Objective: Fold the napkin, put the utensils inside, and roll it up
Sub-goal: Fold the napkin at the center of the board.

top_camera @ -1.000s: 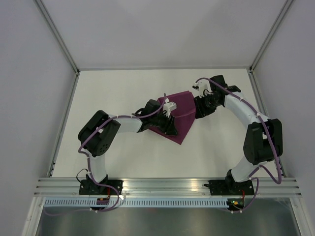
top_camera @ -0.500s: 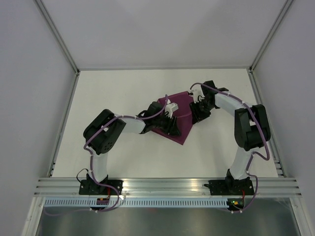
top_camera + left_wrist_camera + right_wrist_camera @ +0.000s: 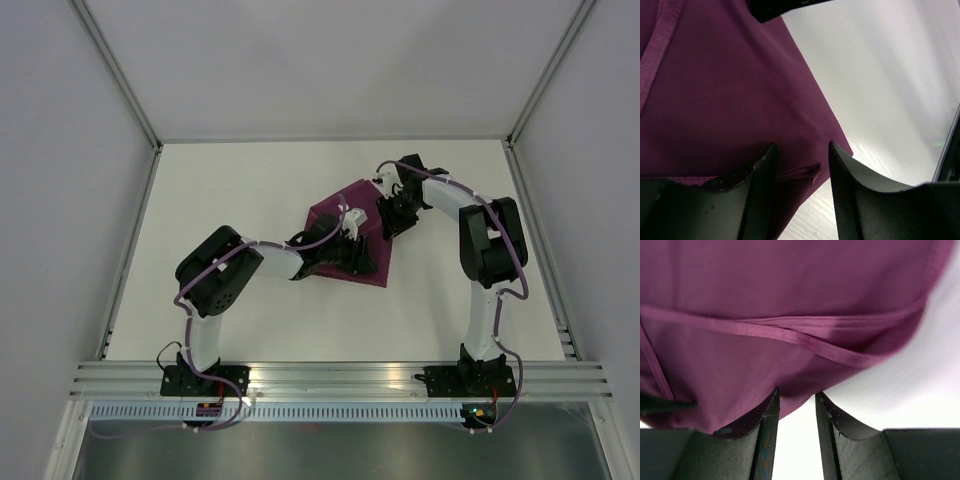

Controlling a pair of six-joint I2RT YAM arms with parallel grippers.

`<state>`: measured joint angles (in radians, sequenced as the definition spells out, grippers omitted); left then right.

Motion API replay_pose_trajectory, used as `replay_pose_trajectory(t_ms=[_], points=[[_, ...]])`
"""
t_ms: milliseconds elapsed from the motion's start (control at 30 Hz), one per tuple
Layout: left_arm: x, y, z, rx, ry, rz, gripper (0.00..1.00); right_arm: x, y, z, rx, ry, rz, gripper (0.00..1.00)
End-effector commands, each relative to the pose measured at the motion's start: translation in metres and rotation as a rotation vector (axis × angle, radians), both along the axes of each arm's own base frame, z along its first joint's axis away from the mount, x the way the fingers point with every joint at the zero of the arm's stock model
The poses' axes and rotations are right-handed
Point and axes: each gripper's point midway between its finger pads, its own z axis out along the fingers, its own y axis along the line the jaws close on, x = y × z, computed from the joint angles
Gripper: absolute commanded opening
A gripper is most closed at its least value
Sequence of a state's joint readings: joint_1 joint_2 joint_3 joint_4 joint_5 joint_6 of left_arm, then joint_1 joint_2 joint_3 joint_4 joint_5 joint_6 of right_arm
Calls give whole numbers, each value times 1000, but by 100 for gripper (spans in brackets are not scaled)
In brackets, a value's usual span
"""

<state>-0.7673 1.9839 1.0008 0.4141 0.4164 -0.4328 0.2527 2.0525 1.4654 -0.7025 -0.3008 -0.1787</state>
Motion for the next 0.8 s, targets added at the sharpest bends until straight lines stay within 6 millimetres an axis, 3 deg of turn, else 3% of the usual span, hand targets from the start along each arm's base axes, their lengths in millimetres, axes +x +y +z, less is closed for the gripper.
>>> replay_pose_trajectory(t_ms=[0,167,467,600,767], points=[[9,-1,-13,30,19,153,52,11,-3,-23,-75,19,-17,41],[14,-4,-18,25,50,219,52,25,3,-26,-85,8,-9,41],[8,-5,-17,24,56,183,52,16,5,-23,-70,11,0,41],[0,-2,-16,40,50,143,52,10,6,-13,-53,7,1,41],[-5,-1,-8,48,12,89,52,17,6,8,-45,-55,-25,43]])
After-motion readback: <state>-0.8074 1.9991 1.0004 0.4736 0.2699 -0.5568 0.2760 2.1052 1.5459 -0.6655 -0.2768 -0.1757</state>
